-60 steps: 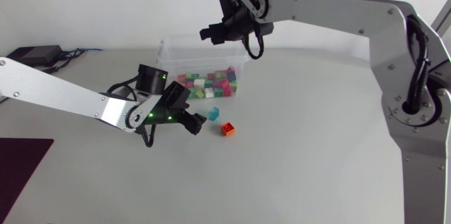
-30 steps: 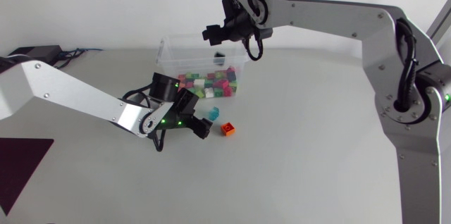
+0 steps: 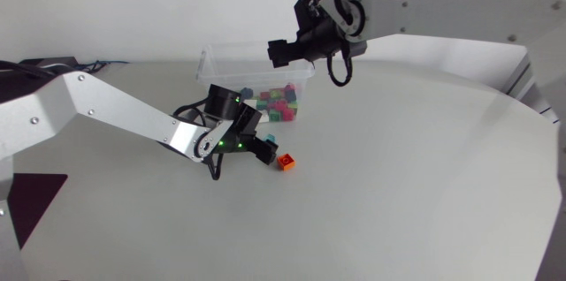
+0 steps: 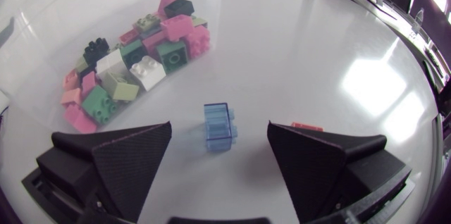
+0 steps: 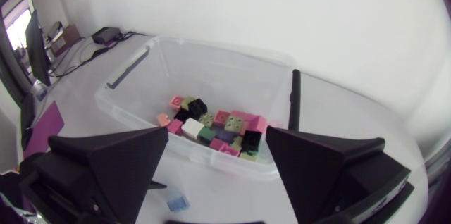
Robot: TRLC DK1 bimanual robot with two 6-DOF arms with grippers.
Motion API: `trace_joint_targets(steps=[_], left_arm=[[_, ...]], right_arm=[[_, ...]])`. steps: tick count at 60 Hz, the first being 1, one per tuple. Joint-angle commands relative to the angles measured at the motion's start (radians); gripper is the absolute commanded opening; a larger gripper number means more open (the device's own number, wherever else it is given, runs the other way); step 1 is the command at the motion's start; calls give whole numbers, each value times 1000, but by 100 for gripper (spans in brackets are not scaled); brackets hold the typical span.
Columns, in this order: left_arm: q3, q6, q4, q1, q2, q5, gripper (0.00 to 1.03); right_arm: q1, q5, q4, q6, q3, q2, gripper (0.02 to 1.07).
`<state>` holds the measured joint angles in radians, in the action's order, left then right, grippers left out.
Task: Place the duplo bricks in the container
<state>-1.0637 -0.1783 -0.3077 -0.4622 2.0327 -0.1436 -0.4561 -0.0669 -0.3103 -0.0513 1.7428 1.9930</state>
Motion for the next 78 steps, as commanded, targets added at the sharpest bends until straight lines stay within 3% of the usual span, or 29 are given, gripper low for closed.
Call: trace_joint_targets(steps=[1, 10, 20, 43, 49, 78], left_arm=[[-36, 23, 12, 0, 35, 6, 93], [-51, 22, 36, -3, 52, 6, 85], [-82, 26, 81, -3, 60, 6, 63], [-97, 25, 99, -3, 70, 6, 51], [-117, 25, 122, -7, 80, 6, 42], [-162, 8, 194, -16, 95, 1, 30]], right_arm=[[7, -8, 17, 7, -89, -89, 103], [4, -17, 45, 5, -227, -195, 103], [5, -28, 50, 5, -324, -267, 103], [10, -63, 62, 36, -574, -399, 102], [19, -83, 59, 48, -606, -421, 102], [45, -122, 53, 71, -683, -447, 102]])
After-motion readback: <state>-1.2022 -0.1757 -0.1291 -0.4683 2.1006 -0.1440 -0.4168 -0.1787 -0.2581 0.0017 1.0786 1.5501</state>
